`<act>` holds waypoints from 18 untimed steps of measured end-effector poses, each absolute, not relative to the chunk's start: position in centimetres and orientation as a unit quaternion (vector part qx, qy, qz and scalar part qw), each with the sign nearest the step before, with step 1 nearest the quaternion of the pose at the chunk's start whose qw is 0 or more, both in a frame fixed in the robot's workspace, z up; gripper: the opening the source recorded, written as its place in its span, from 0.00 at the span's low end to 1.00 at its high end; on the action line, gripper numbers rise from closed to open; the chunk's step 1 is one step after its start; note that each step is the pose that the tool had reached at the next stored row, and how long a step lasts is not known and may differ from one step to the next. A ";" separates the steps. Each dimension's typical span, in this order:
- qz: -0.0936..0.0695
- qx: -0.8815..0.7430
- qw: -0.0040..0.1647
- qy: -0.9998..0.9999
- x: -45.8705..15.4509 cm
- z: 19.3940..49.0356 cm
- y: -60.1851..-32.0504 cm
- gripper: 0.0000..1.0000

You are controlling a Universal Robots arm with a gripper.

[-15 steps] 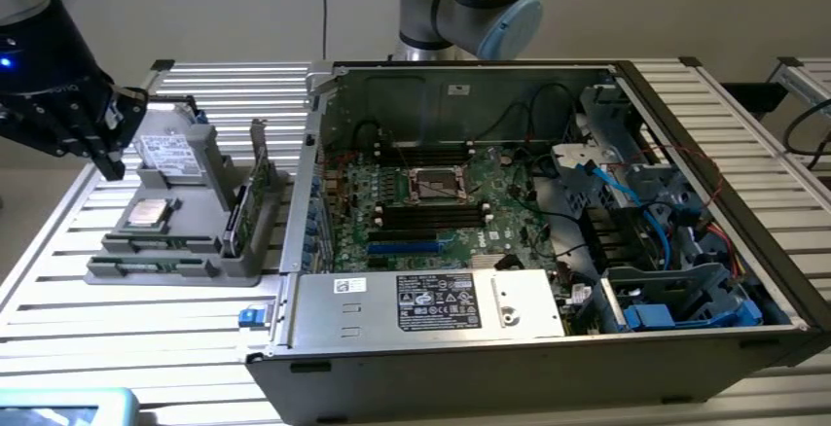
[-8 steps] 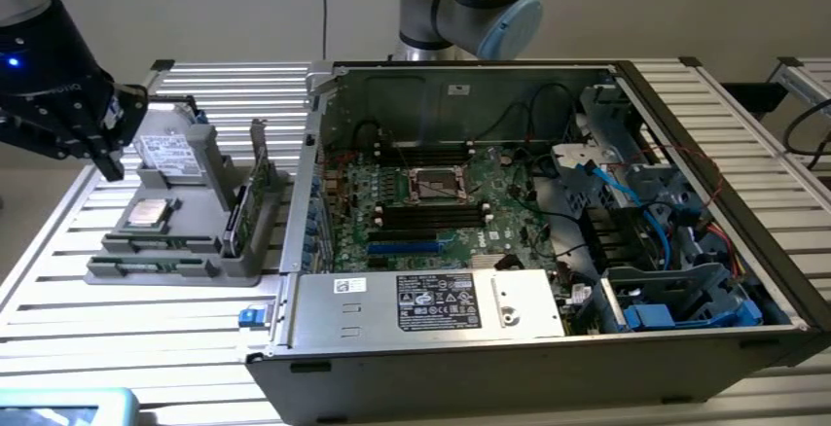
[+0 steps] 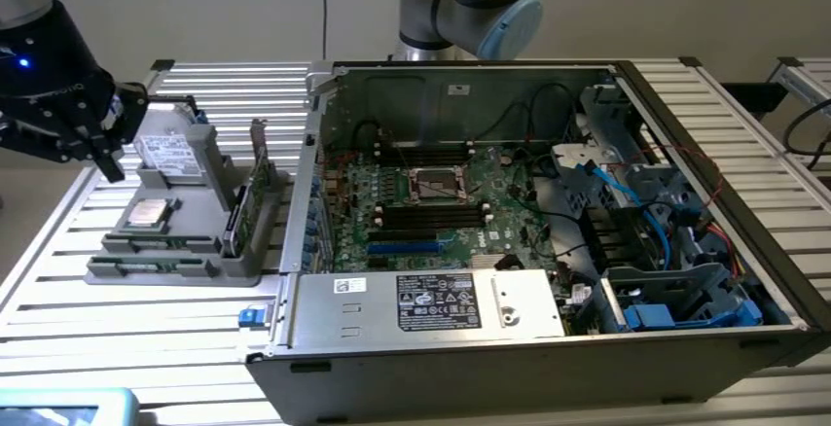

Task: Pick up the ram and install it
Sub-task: 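Pick up the ram and move it above insertion slot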

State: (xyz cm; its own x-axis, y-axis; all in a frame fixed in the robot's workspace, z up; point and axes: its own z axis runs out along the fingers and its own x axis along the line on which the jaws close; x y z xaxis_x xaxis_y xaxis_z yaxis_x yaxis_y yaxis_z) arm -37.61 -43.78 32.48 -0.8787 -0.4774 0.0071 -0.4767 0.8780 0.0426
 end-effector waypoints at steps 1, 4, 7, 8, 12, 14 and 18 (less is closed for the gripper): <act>-0.020 0.255 0.009 -0.967 -37.6 32.5 -43.8 0.11; -0.020 0.281 0.009 -0.959 -37.6 32.4 -43.8 0.11; -0.020 0.307 0.008 -0.951 -37.6 32.4 -43.8 0.11; -0.019 0.316 0.008 -0.948 -37.6 32.4 -43.8 0.11; -0.019 0.350 0.007 -0.936 -37.6 32.4 -43.8 0.11; -0.018 0.367 0.005 -0.930 -37.6 32.4 -43.8 0.11; -0.015 0.401 0.001 -0.916 -37.6 32.4 -43.8 0.11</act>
State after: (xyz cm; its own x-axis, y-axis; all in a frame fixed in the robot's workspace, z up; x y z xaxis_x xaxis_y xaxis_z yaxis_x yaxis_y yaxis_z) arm -37.60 -43.78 32.39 -0.6783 -0.7347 -0.0109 -0.7347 0.6778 0.0288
